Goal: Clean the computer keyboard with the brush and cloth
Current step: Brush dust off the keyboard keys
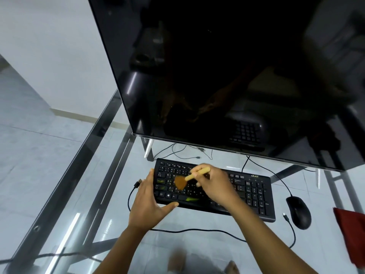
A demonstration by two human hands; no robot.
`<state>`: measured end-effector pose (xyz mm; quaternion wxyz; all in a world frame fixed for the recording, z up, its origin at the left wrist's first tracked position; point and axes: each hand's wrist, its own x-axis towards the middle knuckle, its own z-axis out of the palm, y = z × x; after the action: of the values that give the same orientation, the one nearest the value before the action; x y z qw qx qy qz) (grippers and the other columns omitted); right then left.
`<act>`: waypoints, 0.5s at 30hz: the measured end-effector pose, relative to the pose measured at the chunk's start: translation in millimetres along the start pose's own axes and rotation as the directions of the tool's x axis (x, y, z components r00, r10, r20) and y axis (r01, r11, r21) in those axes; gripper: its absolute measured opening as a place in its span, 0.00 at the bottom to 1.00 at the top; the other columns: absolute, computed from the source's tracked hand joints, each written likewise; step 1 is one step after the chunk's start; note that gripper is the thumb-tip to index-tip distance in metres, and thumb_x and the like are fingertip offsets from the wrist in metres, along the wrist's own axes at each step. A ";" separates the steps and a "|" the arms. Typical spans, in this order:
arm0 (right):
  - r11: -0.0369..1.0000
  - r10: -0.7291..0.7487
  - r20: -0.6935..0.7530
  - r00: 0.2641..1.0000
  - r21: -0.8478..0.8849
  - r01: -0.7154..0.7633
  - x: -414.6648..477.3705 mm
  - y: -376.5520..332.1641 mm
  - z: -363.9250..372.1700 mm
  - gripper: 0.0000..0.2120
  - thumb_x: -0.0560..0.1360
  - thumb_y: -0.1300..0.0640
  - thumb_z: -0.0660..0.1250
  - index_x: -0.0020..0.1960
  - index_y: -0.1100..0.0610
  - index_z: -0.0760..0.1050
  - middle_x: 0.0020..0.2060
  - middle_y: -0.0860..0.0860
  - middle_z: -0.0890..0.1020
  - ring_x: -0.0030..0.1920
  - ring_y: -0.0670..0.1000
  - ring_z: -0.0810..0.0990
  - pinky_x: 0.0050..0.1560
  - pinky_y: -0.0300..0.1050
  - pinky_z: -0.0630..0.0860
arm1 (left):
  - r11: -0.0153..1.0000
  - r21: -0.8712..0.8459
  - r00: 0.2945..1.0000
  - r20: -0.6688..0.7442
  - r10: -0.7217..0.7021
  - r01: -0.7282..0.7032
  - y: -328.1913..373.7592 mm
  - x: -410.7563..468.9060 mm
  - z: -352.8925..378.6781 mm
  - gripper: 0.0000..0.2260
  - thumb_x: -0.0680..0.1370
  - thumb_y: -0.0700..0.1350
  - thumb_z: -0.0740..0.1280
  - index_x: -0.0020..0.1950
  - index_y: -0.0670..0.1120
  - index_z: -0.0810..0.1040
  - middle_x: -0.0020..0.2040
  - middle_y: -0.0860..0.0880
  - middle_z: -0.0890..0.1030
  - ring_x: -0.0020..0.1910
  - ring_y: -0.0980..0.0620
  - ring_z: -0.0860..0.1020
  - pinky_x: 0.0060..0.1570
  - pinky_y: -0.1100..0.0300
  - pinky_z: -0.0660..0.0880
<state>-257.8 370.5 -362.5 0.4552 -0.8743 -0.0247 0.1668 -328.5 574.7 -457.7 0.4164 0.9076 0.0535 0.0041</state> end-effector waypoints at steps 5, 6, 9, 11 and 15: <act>0.977 -0.004 -0.209 0.978 0.209 0.049 8.4 -2.5 4.8 0.05 0.79 0.56 0.63 0.50 0.52 0.78 0.44 0.46 0.83 0.42 0.45 0.82 0.43 0.39 0.80 | 1.000 -0.005 1.000 -0.022 0.020 -0.021 0.8 1.5 0.0 0.52 0.65 0.64 0.75 0.79 0.51 0.48 0.75 0.52 0.63 0.75 0.54 0.60 0.74 0.55 0.57; 0.967 0.011 -0.089 0.996 0.255 0.012 7.4 -4.6 8.5 0.05 0.80 0.56 0.63 0.51 0.53 0.78 0.42 0.45 0.83 0.41 0.45 0.82 0.42 0.38 0.80 | 1.000 -0.004 0.999 -0.027 0.028 -0.028 0.2 1.5 0.1 0.51 0.65 0.64 0.74 0.79 0.51 0.48 0.75 0.52 0.63 0.75 0.54 0.60 0.75 0.52 0.57; 0.998 -0.051 -0.174 0.983 0.025 0.056 9.1 -7.0 15.4 0.05 0.79 0.57 0.64 0.48 0.52 0.79 0.41 0.43 0.79 0.36 0.41 0.77 0.37 0.28 0.72 | 0.999 -0.003 0.999 -0.024 0.034 -0.034 0.9 0.7 0.5 0.50 0.67 0.63 0.73 0.79 0.52 0.48 0.75 0.53 0.63 0.75 0.56 0.59 0.75 0.57 0.53; 0.993 -0.112 -0.321 0.940 -0.002 0.117 12.7 -11.7 17.5 0.05 0.79 0.58 0.64 0.47 0.51 0.78 0.45 0.46 0.78 0.41 0.39 0.77 0.41 0.27 0.70 | 0.999 -0.002 0.999 -0.030 0.034 -0.034 1.7 0.3 1.1 0.49 0.67 0.63 0.73 0.78 0.52 0.48 0.75 0.54 0.63 0.75 0.56 0.58 0.73 0.64 0.48; 0.991 -0.032 -0.071 0.997 0.125 0.041 19.3 -22.9 30.3 0.06 0.79 0.57 0.63 0.48 0.51 0.79 0.45 0.48 0.83 0.44 0.42 0.81 0.49 0.39 0.78 | 0.999 -0.001 0.998 -0.043 0.039 -0.039 2.4 -0.6 0.8 0.49 0.67 0.62 0.74 0.78 0.53 0.47 0.75 0.53 0.62 0.74 0.60 0.57 0.74 0.59 0.52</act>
<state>-246.7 411.5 -365.3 0.5135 -0.8482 -0.0145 0.1295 -328.8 572.5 -456.4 0.4159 0.9078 0.0446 0.0318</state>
